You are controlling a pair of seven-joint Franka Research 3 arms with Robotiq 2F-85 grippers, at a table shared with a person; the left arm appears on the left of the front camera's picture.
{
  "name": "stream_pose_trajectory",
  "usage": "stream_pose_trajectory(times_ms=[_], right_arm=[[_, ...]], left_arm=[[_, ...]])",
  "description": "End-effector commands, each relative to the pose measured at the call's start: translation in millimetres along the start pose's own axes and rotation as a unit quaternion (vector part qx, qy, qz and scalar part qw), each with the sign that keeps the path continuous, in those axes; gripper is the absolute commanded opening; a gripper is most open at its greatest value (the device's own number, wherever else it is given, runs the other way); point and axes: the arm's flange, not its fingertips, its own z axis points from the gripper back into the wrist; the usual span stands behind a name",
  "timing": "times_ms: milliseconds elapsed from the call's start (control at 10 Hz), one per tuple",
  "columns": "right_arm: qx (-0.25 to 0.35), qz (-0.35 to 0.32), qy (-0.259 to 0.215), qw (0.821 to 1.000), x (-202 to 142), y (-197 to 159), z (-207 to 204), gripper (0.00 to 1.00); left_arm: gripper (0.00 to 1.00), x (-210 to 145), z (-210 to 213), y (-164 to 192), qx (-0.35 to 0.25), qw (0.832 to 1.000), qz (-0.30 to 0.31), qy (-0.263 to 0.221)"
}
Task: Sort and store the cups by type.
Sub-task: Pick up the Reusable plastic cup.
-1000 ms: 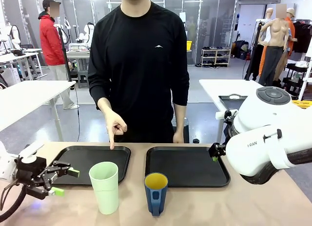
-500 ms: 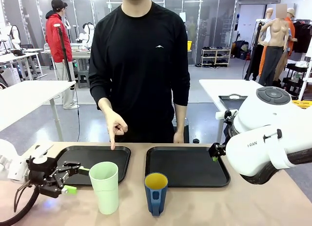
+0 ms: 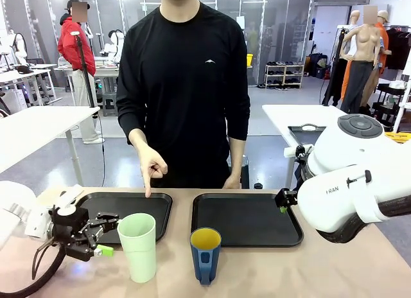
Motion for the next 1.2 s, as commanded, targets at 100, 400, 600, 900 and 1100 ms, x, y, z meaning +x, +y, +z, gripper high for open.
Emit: stream_pose_trajectory(times_ms=[100, 400, 600, 900, 1100], right_arm=[[0.000, 0.004, 0.000, 1.000, 0.7, -0.2, -1.4, 1.00], [0.000, 0.004, 0.000, 1.000, 0.7, -0.2, -1.4, 1.00], [0.000, 0.004, 0.000, 1.000, 0.7, -0.2, -1.4, 1.00], [0.000, 0.004, 0.000, 1.000, 0.7, -0.2, -1.4, 1.00], [0.000, 0.004, 0.000, 1.000, 0.7, -0.2, -1.4, 1.00]], left_arm=[[1.00, -23.8, -11.1, -1.1, 0.009, 1.000, -0.026, -0.005], [1.00, -25.6, -19.4, 2.6, 0.006, 1.000, -0.024, 0.000], [1.00, -27.5, -25.1, 4.5, 0.003, 1.000, -0.023, -0.001], [1.00, -30.3, -35.2, 9.0, -0.001, 1.000, -0.024, -0.004], [1.00, -31.3, -40.0, 11.7, -0.004, 1.000, -0.024, -0.010]])
